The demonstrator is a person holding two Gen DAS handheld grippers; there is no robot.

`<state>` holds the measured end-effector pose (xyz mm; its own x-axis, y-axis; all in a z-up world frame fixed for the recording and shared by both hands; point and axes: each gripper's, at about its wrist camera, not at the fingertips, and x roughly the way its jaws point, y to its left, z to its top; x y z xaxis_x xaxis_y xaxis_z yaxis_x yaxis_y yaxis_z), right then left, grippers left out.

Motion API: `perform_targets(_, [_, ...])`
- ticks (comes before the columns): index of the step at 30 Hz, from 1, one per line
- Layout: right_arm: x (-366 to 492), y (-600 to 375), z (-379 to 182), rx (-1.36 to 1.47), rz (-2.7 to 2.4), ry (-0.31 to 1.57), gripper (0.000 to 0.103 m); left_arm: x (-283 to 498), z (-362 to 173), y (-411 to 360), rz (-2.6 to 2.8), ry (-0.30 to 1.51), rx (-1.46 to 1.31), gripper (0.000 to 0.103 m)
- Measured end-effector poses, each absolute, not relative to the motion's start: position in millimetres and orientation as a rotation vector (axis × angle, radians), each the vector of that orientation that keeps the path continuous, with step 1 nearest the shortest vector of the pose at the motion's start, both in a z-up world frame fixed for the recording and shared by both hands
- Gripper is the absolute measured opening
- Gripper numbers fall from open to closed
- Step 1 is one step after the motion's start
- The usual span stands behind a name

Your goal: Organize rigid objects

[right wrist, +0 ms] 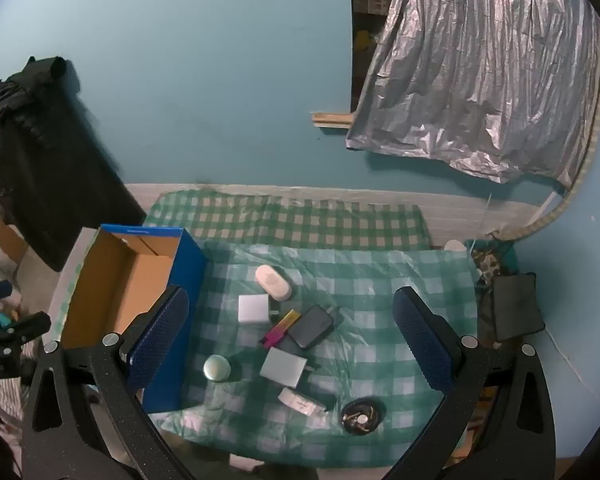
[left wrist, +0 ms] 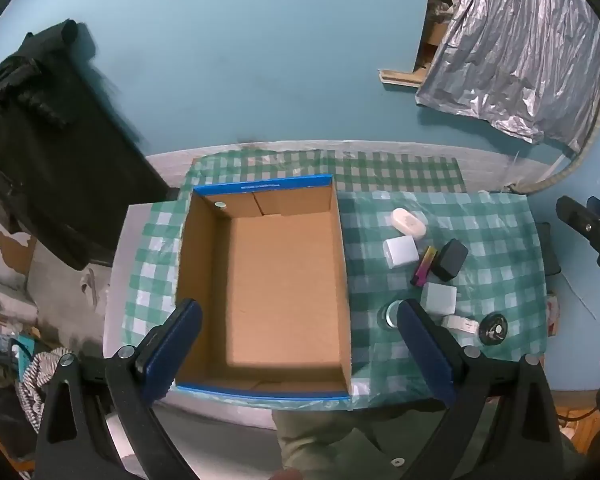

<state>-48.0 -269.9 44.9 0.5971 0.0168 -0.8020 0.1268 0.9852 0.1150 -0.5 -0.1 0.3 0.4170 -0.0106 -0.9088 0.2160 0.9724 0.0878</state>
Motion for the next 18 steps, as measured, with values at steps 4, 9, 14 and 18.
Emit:
perform_targets(4, [-47.5,-270.0,44.3,0.163,-0.069,0.942,0.102,-1.2,1.5,0.4,-0.138,1.128,0.195,0.099])
perform_targets(9, [-47.5,-270.3,44.1,0.17,-0.064,0.938,0.102,-6.9,0.1,2.9,-0.144,1.114,0.195,0.099])
perform_targets(14, [-46.1,-271.3,46.0,0.168,-0.066,0.941,0.102,-0.1,0.3,5.6,-0.15,1.129,0.174,0.099])
perform_targets(18, [-47.8,-269.3,41.4,0.166,-0.068,0.94,0.102,-0.6,-1.1,5.5,-0.153,1.129,0.173,0.099])
